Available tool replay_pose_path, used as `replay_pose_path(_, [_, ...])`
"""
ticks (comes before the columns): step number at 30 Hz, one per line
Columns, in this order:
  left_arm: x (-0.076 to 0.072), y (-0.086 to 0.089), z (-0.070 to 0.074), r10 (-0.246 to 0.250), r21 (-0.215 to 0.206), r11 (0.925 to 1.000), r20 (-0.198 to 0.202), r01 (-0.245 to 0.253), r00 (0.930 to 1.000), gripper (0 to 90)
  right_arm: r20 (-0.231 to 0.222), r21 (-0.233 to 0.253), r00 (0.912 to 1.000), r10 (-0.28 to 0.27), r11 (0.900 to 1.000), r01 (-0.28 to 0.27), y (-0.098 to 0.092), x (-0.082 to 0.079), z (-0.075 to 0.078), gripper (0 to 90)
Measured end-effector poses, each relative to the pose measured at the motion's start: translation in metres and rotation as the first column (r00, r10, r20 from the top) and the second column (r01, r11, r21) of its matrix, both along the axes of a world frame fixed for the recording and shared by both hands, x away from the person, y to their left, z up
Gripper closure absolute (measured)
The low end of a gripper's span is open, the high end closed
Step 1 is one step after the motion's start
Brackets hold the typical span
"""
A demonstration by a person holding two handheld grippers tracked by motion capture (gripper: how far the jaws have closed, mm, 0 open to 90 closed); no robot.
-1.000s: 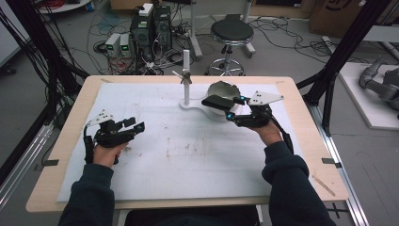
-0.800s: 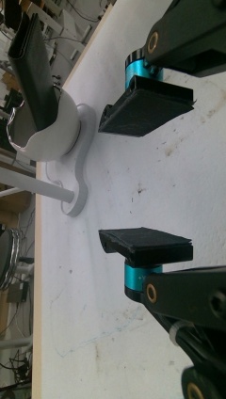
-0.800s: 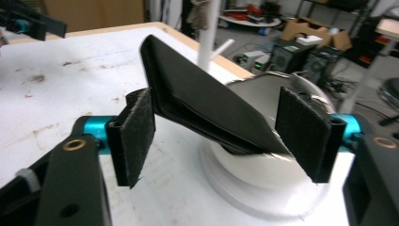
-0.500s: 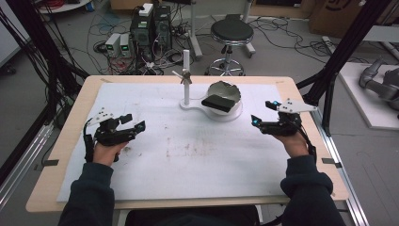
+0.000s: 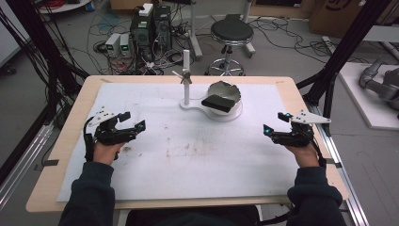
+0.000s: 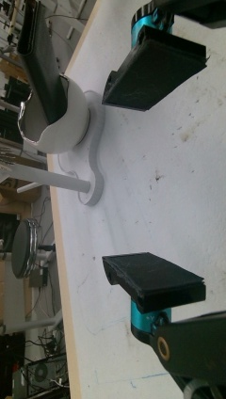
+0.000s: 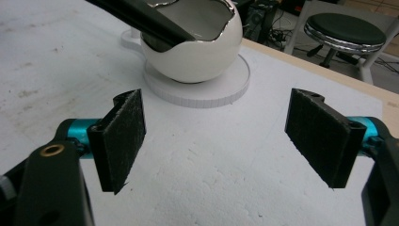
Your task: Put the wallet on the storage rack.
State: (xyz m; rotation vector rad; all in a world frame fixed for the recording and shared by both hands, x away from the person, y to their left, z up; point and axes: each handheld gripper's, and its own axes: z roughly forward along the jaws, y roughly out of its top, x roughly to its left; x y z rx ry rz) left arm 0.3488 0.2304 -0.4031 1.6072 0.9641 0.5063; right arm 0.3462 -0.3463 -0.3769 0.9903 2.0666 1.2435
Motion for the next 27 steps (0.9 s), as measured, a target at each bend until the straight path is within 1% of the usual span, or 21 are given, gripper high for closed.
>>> replay_pose_path(2, [0.0005, -0.0006, -0.0006, -0.001, 0.009, 1.0, -0.004, 0.001, 1.0, 19.9, -0.004, -0.016, 1.0, 0.003, 1.0, -0.003, 0.0021, 0.0003, -0.0008, 21.1])
replay_pose_path(3, [0.0004, -0.001, -0.0005, 0.001, 0.008, 1.0, -0.005, -0.001, 1.0, 19.9, -0.01, -0.016, 1.0, 0.001, 1.0, -0.001, 0.0028, 0.0001, -0.001, 21.1])
replay_pose_path(7, [-0.0007, -0.001, 0.0004, -0.001, 0.008, 1.0, 0.002, 0.001, 1.0, 20.2, -0.005, -0.004, 1.0, -0.006, 1.0, 0.006, 0.002, -0.0028, -0.0008, 21.1])
replay_pose_path(12, [-0.0026, -0.0001, 0.0012, 0.009, 0.005, 0.9999, 0.007, -0.009, 0.9999, 20.3, -0.003, -0.005, 0.9999, -0.016, 1.0, 0.016, 0.002, -0.0033, -0.001, 21.0])
replay_pose_path(21, [-0.001, 0.0009, -0.0011, 0.013, 0.003, 0.9999, -0.006, -0.013, 0.9999, 20.5, -0.024, -0.01, 0.9994, -0.023, 1.0, 0.023, 0.001, 0.0015, -0.0075, 21.0])
replay_pose_path(26, [-0.0003, 0.0003, -0.0017, 0.013, 0.002, 0.9999, -0.009, -0.013, 0.9999, 20.6, -0.02, -0.008, 0.9994, -0.029, 1.0, 0.029, 0.0009, 0.0001, -0.0076, 21.1])
replay_pose_path(27, [0.0001, 0.0003, -0.002, 0.012, 0.003, 0.9999, -0.01, -0.012, 0.9999, 20.6, -0.012, -0.009, 0.9996, -0.026, 1.0, 0.026, 0.0003, 0.0001, -0.008, 21.1])
